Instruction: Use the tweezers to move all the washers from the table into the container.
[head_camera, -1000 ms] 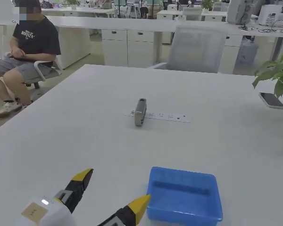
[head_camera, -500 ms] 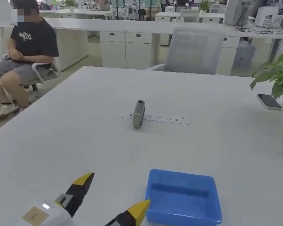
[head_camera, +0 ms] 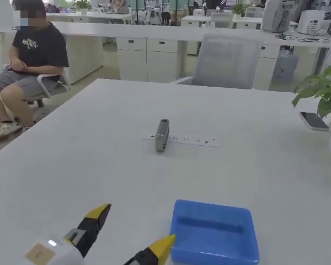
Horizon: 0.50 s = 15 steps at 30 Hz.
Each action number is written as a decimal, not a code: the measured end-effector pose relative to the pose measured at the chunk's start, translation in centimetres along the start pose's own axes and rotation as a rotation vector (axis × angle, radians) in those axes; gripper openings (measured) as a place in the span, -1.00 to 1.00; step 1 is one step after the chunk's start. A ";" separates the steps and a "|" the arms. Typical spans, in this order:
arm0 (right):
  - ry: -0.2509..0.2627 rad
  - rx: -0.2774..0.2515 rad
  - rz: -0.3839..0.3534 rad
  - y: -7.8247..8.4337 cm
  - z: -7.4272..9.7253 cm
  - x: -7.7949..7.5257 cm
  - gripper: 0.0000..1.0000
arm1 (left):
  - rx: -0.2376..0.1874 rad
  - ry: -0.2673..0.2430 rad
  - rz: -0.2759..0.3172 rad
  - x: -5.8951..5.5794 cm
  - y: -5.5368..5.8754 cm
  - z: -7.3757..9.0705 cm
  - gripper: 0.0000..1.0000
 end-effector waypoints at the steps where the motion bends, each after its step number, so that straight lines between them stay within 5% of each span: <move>1: 0.000 0.000 0.000 0.0 0.0 0.0 0.43 | -0.001 -0.001 0.000 0.0 0.0 0.0 0.53; 8: 0.003 0.019 0.005 0.3 0.0 0.0 0.42 | 0.020 0.023 0.004 -0.4 0.2 -0.1 0.45; 15: 0.012 0.124 0.036 1.8 -0.1 -0.1 0.35 | 0.034 0.048 0.077 -0.3 0.6 -0.1 0.36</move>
Point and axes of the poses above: the centre of the closed fingertips' face, and the gripper's own axes: z roughly backward along the fingers, x roughly to its left, y roughly out of its underside, the point moved 1 cm from there along z, roughly backward along the fingers, and after that the axes turned 11 degrees about -z, right-handed, at the moved point
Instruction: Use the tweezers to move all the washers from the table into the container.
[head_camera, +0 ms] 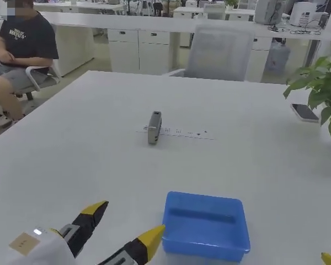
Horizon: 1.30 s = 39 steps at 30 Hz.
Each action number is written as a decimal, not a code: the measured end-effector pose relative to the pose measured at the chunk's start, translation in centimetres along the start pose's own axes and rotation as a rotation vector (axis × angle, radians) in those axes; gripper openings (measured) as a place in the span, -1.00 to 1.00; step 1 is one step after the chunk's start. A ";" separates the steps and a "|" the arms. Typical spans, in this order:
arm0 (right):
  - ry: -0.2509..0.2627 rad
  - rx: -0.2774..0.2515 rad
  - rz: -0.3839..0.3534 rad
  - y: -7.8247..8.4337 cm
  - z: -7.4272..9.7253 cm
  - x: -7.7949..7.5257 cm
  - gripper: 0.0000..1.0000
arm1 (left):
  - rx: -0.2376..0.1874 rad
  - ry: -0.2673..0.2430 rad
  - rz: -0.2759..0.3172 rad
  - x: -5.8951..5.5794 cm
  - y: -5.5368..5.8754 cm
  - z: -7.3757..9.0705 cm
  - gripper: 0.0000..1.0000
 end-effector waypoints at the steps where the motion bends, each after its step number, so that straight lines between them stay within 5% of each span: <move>1: -0.001 0.022 0.003 0.3 0.0 0.0 0.36 | 0.010 0.008 0.002 -0.1 0.2 0.0 0.36; 4: -0.021 0.110 0.041 1.5 -0.2 0.6 0.36 | 0.074 0.082 0.021 -1.2 1.2 -0.2 0.28; 6: -0.048 0.124 0.037 1.7 -0.4 1.5 0.26 | 0.102 0.159 0.020 -2.3 1.7 -0.3 0.02; 12: -0.220 0.198 0.086 2.8 -1.0 6.0 -0.36 | 0.183 0.276 -0.008 -4.0 3.2 -0.4 -0.17; 17: -0.338 0.261 0.083 4.2 -1.7 9.2 -0.57 | 0.292 0.425 -0.052 -5.6 5.5 -0.1 -0.32; 21: -0.395 0.316 0.088 5.6 -2.1 10.6 -0.65 | 0.372 0.536 -0.059 -6.7 7.1 0.2 -0.34; 25: -0.440 0.348 0.084 6.6 -2.6 12.0 -0.70 | 0.423 0.602 -0.156 -7.2 8.3 0.3 -0.46; 28: -0.467 0.370 0.067 7.3 -2.8 12.6 -0.71 | 0.468 0.680 -0.141 -8.0 9.3 0.6 -0.54; 32: -0.483 0.413 0.068 8.5 -3.1 13.2 -0.73 | 0.557 0.744 -0.231 -8.4 11.4 1.0 -0.70; 36: -0.489 0.432 0.059 9.0 -3.2 13.3 -0.74 | 0.640 0.783 -0.387 -8.2 13.2 1.1 -0.82; 39: -0.485 0.436 0.045 9.2 -3.3 13.4 -0.74 | 0.663 0.798 -0.476 -8.4 13.7 0.9 -0.93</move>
Point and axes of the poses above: the centre of the closed fingertips' face, and the gripper's own axes: z roughly backward along the fingers, x roughly to its left, y roughly out of its underside, the point moved 1 cm from there along z, roughly backward along the fingers, and after that the axes turned 11 degrees about -z, right-handed, at the moved point
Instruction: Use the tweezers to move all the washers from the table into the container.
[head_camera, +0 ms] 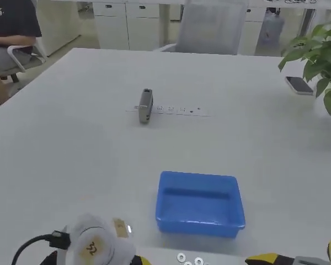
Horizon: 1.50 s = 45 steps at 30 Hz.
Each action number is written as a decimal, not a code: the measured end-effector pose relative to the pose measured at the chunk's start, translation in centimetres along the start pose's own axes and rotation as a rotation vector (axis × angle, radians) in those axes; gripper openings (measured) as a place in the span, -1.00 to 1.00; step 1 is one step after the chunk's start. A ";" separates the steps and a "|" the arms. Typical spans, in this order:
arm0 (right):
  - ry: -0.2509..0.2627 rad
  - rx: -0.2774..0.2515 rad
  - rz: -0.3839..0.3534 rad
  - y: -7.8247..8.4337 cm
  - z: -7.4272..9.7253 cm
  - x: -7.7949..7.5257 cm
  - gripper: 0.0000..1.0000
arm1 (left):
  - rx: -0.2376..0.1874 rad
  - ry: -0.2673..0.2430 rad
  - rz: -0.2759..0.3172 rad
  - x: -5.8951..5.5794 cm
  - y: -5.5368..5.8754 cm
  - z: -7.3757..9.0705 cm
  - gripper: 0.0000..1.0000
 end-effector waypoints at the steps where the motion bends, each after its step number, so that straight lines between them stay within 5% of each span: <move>1: 0.000 0.002 -0.002 0.0 -0.1 0.0 -0.74 | 0.019 0.001 -0.028 0.0 0.1 -0.2 -0.94; 12: 0.001 0.043 0.022 0.7 -0.5 0.3 -0.74 | 0.101 0.029 -0.166 -0.4 0.2 -1.5 -1.00; 16: 0.004 0.046 0.027 0.8 -0.6 0.0 -0.75 | 0.148 0.044 -0.270 -0.5 0.5 -1.7 -1.00; 23: 0.007 0.090 0.100 1.6 -0.9 -0.1 -0.75 | 0.170 0.059 -0.352 -0.8 0.3 -1.7 -1.00; 35: -0.026 0.259 0.358 4.1 -2.2 1.4 -0.67 | 0.092 0.041 -0.377 -1.9 -2.6 1.5 -1.00; 45: -0.072 0.317 0.427 5.2 -3.2 1.7 -0.68 | 0.014 0.027 -0.348 -3.6 -5.6 3.2 -1.00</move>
Point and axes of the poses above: the centre of the closed fingertips' face, and the gripper's own axes: z roughly backward along the fingers, x roughly to its left, y roughly out of its underside, the point moved 1 cm from there along z, roughly backward along the fingers, and after that the axes turned 11 degrees about -z, right-handed, at the moved point
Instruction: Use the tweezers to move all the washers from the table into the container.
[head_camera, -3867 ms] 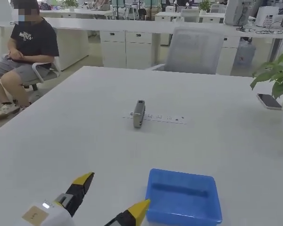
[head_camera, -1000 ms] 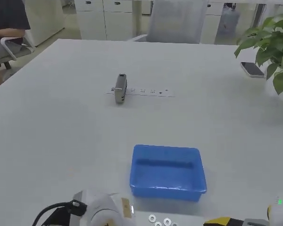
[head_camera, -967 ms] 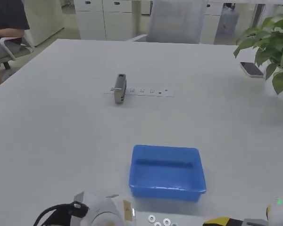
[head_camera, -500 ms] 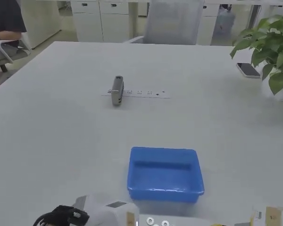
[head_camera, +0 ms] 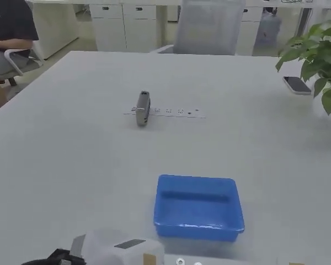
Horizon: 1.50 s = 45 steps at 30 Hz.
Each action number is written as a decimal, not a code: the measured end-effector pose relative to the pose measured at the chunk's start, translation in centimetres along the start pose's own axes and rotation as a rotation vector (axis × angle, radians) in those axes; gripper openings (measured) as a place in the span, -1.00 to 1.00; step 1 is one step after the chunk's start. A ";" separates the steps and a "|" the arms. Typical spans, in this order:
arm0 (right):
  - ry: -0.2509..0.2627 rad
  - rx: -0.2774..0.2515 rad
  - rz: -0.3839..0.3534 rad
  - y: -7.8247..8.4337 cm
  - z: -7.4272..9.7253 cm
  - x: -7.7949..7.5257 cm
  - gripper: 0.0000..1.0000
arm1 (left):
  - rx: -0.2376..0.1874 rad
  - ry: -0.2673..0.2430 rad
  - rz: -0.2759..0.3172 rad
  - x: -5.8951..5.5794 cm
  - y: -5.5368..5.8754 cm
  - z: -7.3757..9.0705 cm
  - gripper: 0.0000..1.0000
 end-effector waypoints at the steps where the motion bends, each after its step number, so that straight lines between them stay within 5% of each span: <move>1: -0.005 0.005 0.008 0.0 -0.2 0.1 -0.68 | -0.007 -0.001 -0.003 -0.1 -0.4 0.1 -1.00; 11: -0.055 0.033 0.077 -0.3 -1.1 1.1 -0.81 | -0.021 0.007 -0.072 -0.2 -2.6 0.9 -1.00; 21: -0.073 0.012 0.045 -1.0 -1.8 0.7 -0.88 | -0.010 0.025 -0.101 0.2 -2.5 1.2 -1.00; 38: -0.031 -0.076 -0.013 -3.4 -2.9 -1.6 -0.87 | 0.023 0.005 -0.152 3.9 -3.2 1.3 -1.00; 45: -0.052 -0.081 -0.046 -3.3 -3.3 -1.7 -0.87 | 0.020 0.056 -0.089 4.7 -3.2 0.7 -1.00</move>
Point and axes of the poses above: the centre of the closed fingertips' face, and the gripper's own axes: z roughly backward along the fingers, x roughly to its left, y roughly out of its underside, the point moved 1 cm from there along z, roughly backward along the fingers, and after that the axes turned 11 degrees about -z, right-handed, at the moved point
